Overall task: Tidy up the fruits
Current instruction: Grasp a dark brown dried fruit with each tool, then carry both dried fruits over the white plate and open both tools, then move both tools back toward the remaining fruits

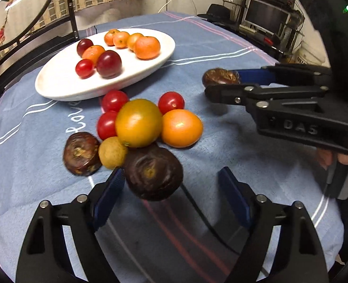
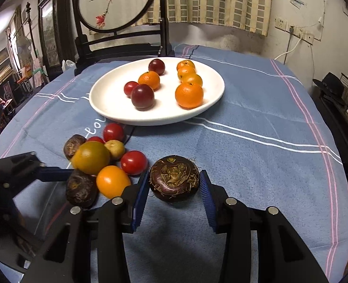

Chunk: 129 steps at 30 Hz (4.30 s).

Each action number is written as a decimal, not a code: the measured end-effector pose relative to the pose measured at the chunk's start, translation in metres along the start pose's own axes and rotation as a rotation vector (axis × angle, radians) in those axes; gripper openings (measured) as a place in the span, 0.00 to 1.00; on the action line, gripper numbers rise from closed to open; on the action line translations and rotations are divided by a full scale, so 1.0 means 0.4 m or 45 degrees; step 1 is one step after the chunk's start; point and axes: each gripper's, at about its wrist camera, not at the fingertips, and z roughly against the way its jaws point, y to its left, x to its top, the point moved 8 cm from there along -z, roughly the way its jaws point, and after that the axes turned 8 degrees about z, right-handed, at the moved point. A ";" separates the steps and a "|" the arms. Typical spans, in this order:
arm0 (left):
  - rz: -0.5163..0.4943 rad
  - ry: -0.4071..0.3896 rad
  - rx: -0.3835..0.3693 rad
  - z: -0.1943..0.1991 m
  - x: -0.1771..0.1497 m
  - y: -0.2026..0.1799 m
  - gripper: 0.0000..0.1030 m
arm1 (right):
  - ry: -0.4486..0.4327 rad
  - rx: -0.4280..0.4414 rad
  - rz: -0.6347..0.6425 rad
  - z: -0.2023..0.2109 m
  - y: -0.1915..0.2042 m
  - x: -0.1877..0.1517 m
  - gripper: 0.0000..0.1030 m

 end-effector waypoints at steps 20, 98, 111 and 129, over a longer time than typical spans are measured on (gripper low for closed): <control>0.180 -0.224 -0.030 0.167 0.123 0.117 0.43 | -0.170 -0.062 -0.145 0.051 -0.026 0.056 0.42; 0.480 -0.311 0.099 0.055 0.267 0.324 0.66 | -0.097 0.011 -0.142 -0.049 -0.029 0.109 0.58; 0.435 -0.303 0.132 0.124 0.122 0.304 0.83 | -0.025 0.119 0.035 -0.002 0.066 0.017 0.58; 0.559 -0.231 0.116 0.125 0.077 0.367 0.87 | 0.102 0.102 0.143 -0.070 0.173 -0.012 0.36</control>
